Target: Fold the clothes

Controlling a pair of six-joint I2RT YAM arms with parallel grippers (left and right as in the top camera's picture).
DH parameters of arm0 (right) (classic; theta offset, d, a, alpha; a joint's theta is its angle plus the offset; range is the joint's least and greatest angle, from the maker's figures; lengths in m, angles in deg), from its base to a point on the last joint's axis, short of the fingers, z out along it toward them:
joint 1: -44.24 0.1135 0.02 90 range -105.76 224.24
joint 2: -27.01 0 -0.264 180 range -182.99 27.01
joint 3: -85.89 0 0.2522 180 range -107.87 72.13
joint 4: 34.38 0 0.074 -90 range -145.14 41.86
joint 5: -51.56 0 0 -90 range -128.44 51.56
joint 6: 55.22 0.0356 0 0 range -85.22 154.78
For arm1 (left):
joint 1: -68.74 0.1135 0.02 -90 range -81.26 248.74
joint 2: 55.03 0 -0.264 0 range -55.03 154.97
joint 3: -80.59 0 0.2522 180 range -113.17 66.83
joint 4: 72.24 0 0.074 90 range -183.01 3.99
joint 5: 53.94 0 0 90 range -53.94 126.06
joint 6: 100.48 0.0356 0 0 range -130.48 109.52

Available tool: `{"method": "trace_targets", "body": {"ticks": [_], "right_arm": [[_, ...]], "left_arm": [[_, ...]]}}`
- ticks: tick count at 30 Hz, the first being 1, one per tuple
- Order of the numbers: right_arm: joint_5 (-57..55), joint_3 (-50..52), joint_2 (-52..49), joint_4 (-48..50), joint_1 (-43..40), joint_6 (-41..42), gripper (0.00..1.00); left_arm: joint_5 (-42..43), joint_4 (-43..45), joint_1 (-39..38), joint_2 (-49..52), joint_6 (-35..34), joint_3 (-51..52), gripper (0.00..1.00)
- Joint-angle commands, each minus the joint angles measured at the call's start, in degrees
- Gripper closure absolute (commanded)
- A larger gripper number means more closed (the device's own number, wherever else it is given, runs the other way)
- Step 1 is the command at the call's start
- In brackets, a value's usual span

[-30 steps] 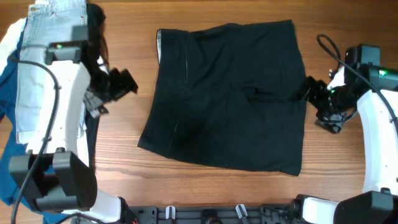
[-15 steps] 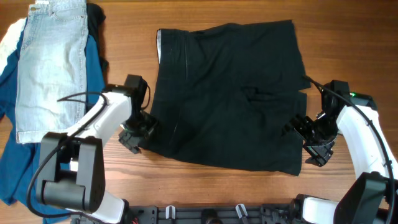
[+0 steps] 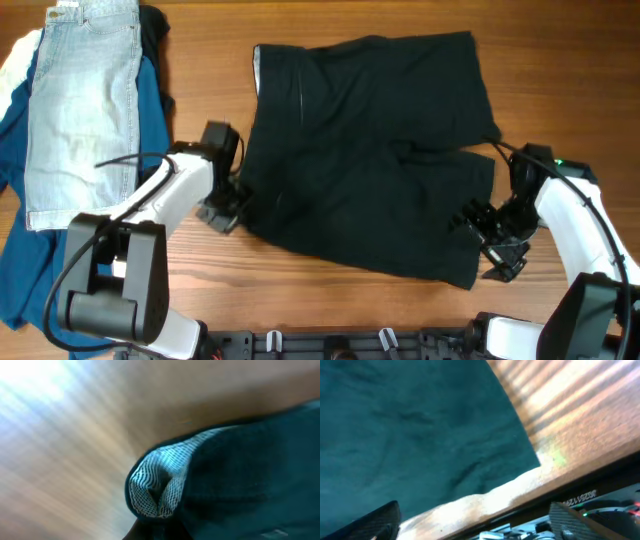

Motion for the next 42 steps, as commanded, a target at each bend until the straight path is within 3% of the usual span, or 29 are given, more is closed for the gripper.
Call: {"method": "trace_targets", "body": {"ticks": [1,7,11,13,16,17,18,19,22,28,33,42], "right_arm": [[4.3,4.8,0.0,-0.2,0.0,3.0,0.12],[9.7,13.9,0.0,11.8,0.0,2.6,0.18],[9.7,13.9,0.0,17.9,0.2,2.6,0.3],[9.7,14.1,0.0,18.5,3.4,3.1,0.39],[10.2,14.1,0.0,18.4,11.5,7.4,0.39],[10.1,14.1,0.0,18.3,13.3,7.4,0.5],[10.1,14.1,0.0,18.0,13.9,7.4,0.81],[10.1,14.1,0.0,17.8,13.7,7.2,0.96],[7.9,12.7,0.0,17.3,13.0,5.9,0.96],[0.9,-9.8,0.0,7.4,2.7,-6.5,0.96],[0.1,-22.3,0.1,1.8,-7.0,-14.3,0.96],[-0.4,-42.0,6.5,-8.2,-9.4,-21.5,0.96]], "left_arm": [[-0.8,7.3,0.1,-1.6,0.9,-2.5,0.96],[-0.8,16.0,0.1,-1.6,0.7,-2.5,0.96],[-0.8,17.2,0.1,-1.6,0.7,-2.5,0.96],[-0.8,17.2,0.1,-1.6,0.7,-2.5,0.96],[-0.6,17.0,0.1,-1.6,0.7,-2.5,0.96],[-0.5,16.8,0.1,-1.6,0.7,-2.5,0.96],[-0.6,16.5,0.1,-1.6,0.7,-2.5,0.96],[-0.6,16.3,0.1,-1.6,0.7,-2.5,0.96],[-1.6,16.2,1.1,-2.5,4.3,-2.9,0.96],[-1.7,7.5,9.9,-15.8,5.5,-3.8,0.96],[-1.7,6.8,10.2,-28.5,8.5,-3.9,0.96],[-1.7,-0.8,10.2,-43.1,8.5,-3.9,0.96]]}}
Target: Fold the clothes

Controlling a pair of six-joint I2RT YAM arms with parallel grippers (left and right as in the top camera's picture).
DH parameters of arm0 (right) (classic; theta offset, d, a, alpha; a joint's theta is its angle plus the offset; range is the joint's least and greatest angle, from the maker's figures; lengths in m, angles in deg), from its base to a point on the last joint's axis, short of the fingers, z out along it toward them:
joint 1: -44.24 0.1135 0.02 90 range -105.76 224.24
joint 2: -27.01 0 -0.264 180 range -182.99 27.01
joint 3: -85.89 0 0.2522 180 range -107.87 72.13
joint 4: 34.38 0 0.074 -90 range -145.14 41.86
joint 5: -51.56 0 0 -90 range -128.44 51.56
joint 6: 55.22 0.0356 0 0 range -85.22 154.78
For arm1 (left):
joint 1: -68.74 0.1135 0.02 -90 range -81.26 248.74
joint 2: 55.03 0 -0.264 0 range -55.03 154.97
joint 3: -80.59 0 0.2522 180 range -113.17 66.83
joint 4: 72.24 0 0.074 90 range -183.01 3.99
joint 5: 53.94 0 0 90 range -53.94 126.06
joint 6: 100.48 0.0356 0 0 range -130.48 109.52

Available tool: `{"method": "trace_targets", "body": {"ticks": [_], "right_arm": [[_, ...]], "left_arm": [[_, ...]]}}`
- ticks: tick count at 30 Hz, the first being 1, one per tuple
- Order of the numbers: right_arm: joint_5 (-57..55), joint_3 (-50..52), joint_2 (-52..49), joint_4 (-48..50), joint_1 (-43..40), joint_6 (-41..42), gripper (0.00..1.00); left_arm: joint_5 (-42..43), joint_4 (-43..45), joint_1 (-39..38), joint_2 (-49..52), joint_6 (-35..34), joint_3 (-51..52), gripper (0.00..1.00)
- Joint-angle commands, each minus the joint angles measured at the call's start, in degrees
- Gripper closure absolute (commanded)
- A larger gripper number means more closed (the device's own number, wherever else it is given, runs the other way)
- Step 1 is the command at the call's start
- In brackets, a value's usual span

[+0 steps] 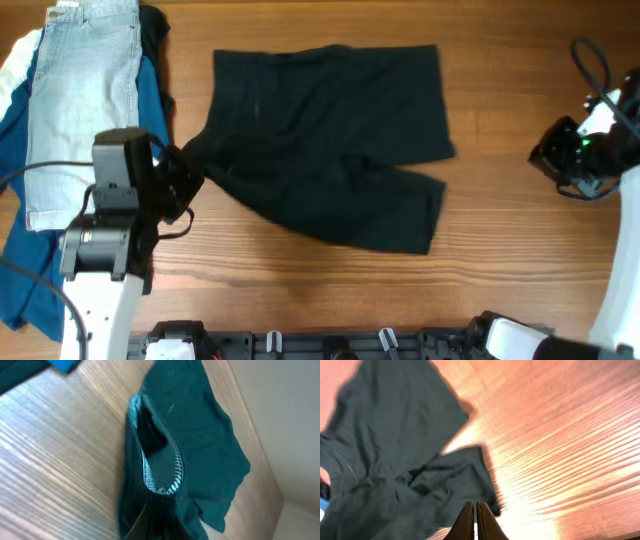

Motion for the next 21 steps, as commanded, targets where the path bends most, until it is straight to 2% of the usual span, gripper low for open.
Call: {"method": "trace_targets", "body": {"ticks": [1,4,6,8,9,12,14,16,21], "right_arm": [[1.7,-3.8,1.7,-1.4,-0.3,-4.5,0.96],[4.8,-1.4,1.0,-4.2,1.8,-6.3,0.77],[7.0,3.8,0.9,-5.9,7.2,-9.3,0.37],[8.1,9.7,0.9,-3.9,12.6,-10.2,0.27],[8.1,15.0,0.9,-0.7,16.1,-9.9,0.25],[8.7,26.9,0.8,9.6,19.0,-5.4,0.25],[14.4,33.4,0.7,18.6,19.9,-5.3,0.27],[15.3,38.8,0.2,26.8,21.6,-1.7,0.31],[15.5,43.8,-5.3,39.9,23.5,1.9,0.37]], "left_arm": [[-1.7,-2.0,0.4,-2.0,1.2,-1.1,0.96],[-1.8,-2.1,-0.8,-0.1,1.2,-1.1,0.96],[-2.0,-1.0,-3.3,3.7,1.2,-1.1,0.96],[-2.0,0.9,-5.6,7.6,1.2,-1.1,0.96],[-2.0,2.4,-6.9,10.1,1.2,-1.1,0.96],[-3.1,4.0,-7.9,14.7,1.2,-1.1,0.96],[-3.1,4.2,-7.9,15.8,1.2,-1.1,0.96],[-3.3,4.4,-7.9,16.1,1.2,-1.1,0.96],[-3.5,4.3,-7.9,16.1,1.2,-1.1,0.96]]}}
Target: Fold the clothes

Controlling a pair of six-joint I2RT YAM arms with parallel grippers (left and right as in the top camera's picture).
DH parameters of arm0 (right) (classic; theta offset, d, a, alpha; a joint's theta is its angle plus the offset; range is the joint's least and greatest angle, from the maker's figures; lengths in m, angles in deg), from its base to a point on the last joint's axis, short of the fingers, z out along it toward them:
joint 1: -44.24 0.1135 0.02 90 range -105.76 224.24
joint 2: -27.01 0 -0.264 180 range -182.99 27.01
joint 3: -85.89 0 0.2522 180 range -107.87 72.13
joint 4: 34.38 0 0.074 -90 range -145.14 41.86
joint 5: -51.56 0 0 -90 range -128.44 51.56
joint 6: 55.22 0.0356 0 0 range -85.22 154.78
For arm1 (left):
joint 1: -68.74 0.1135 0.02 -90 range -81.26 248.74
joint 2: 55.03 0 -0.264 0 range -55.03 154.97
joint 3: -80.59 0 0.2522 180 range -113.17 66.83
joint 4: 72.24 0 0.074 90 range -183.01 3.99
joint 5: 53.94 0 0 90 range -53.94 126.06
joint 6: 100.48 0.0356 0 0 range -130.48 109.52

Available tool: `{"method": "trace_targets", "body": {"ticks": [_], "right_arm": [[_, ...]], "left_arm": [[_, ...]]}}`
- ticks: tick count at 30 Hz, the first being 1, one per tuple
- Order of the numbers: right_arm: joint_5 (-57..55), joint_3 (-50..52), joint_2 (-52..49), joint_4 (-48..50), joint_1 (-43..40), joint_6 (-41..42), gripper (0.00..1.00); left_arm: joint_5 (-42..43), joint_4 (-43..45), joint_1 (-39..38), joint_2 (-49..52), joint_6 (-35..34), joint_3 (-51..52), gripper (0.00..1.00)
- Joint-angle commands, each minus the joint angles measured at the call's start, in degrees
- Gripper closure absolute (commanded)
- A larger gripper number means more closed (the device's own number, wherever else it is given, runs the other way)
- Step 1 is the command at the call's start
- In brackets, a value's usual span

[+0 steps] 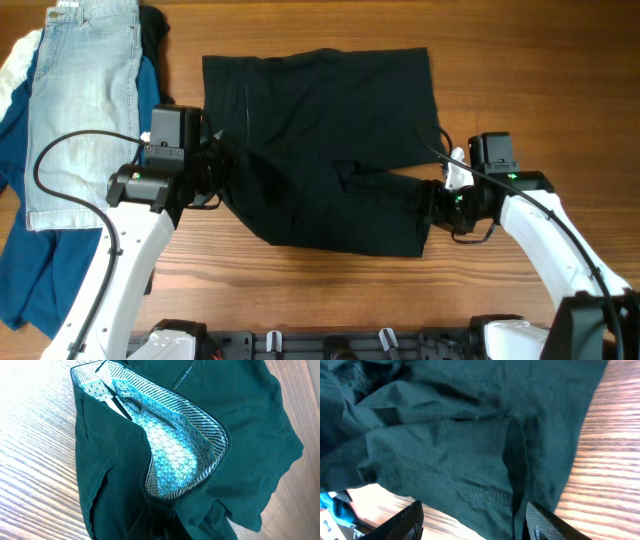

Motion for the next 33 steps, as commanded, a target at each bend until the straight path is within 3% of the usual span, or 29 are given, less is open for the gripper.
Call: {"method": "trace_targets", "body": {"ticks": [1,7,12,22,23,24,25,28,30,33], "right_arm": [[1.6,0.5,-4.8,3.7,0.3,2.4,0.37],[4.5,0.5,-10.4,10.7,0.7,2.4,0.46],[9.5,0.3,-10.4,13.0,0.7,3.2,0.7],[8.7,1.0,-12.5,13.4,2.1,2.5,0.66],[8.7,1.0,-13.4,13.7,2.1,2.2,0.77],[8.7,1.0,-13.4,13.9,2.1,2.2,0.96],[8.5,0.7,-13.4,14.0,1.7,2.2,0.96],[7.8,-3.7,-9.7,9.0,-2.3,1.5,0.96],[1.0,-12.9,-2.5,-4.2,-8.8,-2.5,0.96],[-3.0,-23.5,5.8,-14.0,-15.7,-3.9,0.96]], "left_arm": [[-0.8,0.0,-0.2,0.3,0.9,-0.7,0.96],[-0.8,-0.4,-0.2,0.3,0.9,-0.7,0.96],[-1.0,-0.5,-0.2,0.3,0.9,-0.7,0.96],[-1.0,-0.5,-0.2,0.3,0.9,-0.7,0.96],[-1.0,-0.5,-0.2,0.3,0.9,-0.7,0.96],[-1.0,-0.5,-0.2,0.3,0.9,-0.7,0.96],[-1.0,-0.4,-0.2,0.3,0.9,-0.7,0.96],[-1.4,-0.3,-0.2,-0.9,1.0,-0.9,0.96],[-2.4,-0.3,-0.2,-5.4,4.0,-1.0,0.96],[-5.3,-0.3,-0.2,-14.1,4.0,-1.0,0.96]]}}
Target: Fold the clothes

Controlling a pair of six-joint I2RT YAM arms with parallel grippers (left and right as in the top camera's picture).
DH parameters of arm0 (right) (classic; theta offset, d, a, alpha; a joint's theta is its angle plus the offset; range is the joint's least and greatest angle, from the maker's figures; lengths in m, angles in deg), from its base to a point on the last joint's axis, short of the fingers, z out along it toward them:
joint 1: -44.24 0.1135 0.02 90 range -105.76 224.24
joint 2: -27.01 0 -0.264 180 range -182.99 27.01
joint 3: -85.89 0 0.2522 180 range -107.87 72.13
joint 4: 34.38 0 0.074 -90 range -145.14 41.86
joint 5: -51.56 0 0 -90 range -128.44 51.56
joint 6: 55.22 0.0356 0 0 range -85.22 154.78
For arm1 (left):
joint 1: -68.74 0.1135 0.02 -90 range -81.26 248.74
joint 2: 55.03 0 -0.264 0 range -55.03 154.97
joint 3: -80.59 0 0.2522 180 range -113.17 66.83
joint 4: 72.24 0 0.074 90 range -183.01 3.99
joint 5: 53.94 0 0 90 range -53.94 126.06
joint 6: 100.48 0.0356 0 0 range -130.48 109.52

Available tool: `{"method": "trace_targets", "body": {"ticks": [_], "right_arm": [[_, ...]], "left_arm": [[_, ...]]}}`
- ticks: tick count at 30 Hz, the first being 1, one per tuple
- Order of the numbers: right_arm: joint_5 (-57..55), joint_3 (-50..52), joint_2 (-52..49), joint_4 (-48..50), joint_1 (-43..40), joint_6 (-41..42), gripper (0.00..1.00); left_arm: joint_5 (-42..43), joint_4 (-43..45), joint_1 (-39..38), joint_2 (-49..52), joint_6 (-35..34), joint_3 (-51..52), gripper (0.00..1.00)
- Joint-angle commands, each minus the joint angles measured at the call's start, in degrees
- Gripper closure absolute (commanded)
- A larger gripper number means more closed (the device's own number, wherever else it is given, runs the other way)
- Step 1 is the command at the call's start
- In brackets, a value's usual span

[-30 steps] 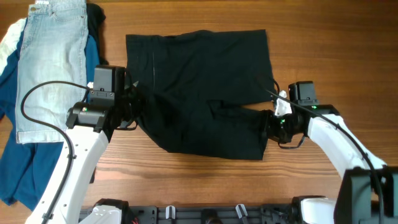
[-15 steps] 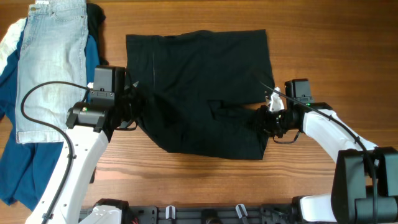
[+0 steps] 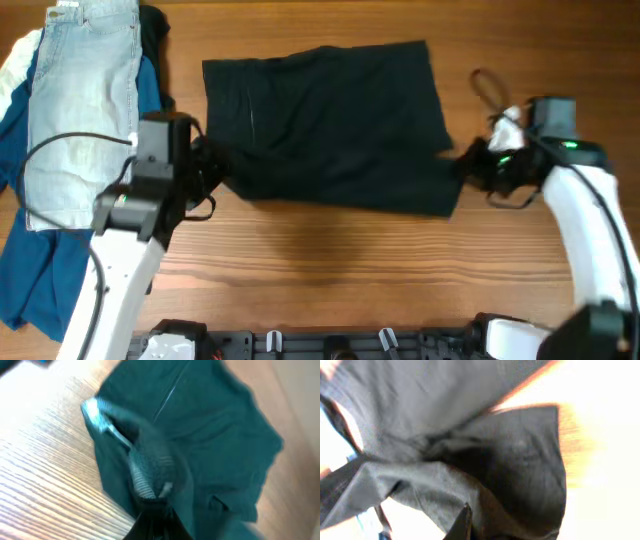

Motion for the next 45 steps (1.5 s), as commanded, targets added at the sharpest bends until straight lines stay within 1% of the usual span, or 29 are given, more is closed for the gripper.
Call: {"method": "trace_targets", "body": {"ticks": [1,3,6,10,12,14,16,18,20,21,23,24,25,26,27,29,31,35,38,42,45], "right_arm": [[-4.6,-9.6,7.8,-5.7,-5.1,-3.1,0.96],[-4.7,-13.7,10.3,-8.5,-6.1,-4.1,0.96],[-5.7,-17.4,12.1,-13.6,-6.1,-5.9,0.96],[-7.4,-20.2,14.2,-17.0,-6.1,-8.9,0.96],[-8.2,-20.2,13.2,-14.7,-6.1,-9.3,0.96],[-8.2,-20.2,9.2,-6.9,-6.1,-10.0,0.96],[-8.0,-20.2,5.5,-1.2,-5.9,-10.1,0.96],[-4.2,-20.2,-0.2,4.0,-4.7,-10.0,0.96],[-1.8,-20.2,-4.5,3.1,-2.4,-9.7,0.96],[-1.9,-20.2,-6.4,0.9,-0.9,-10.4,0.96],[-2.1,-20.2,-8.4,-5.5,2.9,-15.0,0.8],[-3.5,-20.2,-8.9,-8.6,4.9,-16.5,0.69],[-6.8,-20.0,-9.0,-11.2,7.0,-16.8,0.64],[-11.3,-19.1,-9.0,-13.6,10.0,-16.8,0.5],[-13.2,-17.5,-9.0,-14.7,12.7,-17.2,0.4],[-13.2,-13.1,-9.1,-13.0,16.5,-17.3,0.26],[-13.2,-9.5,-9.4,-10.9,18.3,-14.8,0.23],[-14.9,-3.7,-11.6,-7.1,19.8,-8.5,0.23],[-15.3,-2.1,-14.2,-4.0,19.9,-7.3,0.23],[-15.1,1.4,-18.3,2.6,20.0,-7.1,0.24],[-15.0,2.4,-19.2,5.5,20.0,-7.3,0.25]], "left_arm": [[-4.1,0.4,-0.2,-10.3,1.9,-1.0,0.96],[-4.7,0.4,-0.2,-14.5,1.9,-1.0,0.96],[-4.7,-0.2,-0.2,-18.5,1.9,-1.0,0.96],[-4.0,-6.1,-0.2,-19.9,1.8,-1.0,0.96],[-4.8,-8.1,-0.2,-19.3,1.8,-1.0,0.96],[-8.7,-8.7,-0.2,-17.6,1.8,-1.0,0.96],[-12.7,-8.4,-0.2,-15.0,1.6,-1.0,0.96],[-14.3,-7.0,-0.2,-9.7,1.6,-1.0,0.96],[-13.5,-5.9,-0.2,-4.7,1.5,-1.0,0.96],[-13.0,-5.3,-0.2,-1.9,1.5,-1.0,0.96],[-11.6,-3.4,-0.2,3.2,1.6,-1.0,0.96],[-11.2,-2.6,-0.2,5.1,1.6,-1.0,0.96],[-11.0,-1.9,-0.2,6.7,1.6,-1.0,0.96],[-11.0,-1.7,-0.2,8.2,1.6,-1.0,0.96],[-11.0,-1.4,-0.2,9.0,1.6,-1.0,0.96],[-11.1,-1.1,-0.2,9.1,1.6,-1.0,0.96],[-11.1,-0.9,-0.2,9.1,1.6,-1.0,0.96],[-11.1,-0.8,-0.2,9.1,1.6,-1.0,0.96],[-11.1,-0.8,-0.2,9.1,1.6,-1.0,0.96],[-11.1,-0.8,-0.2,9.1,1.6,-1.0,0.96],[-11.1,-0.9,-0.2,9.1,1.6,-1.0,0.96]]}}
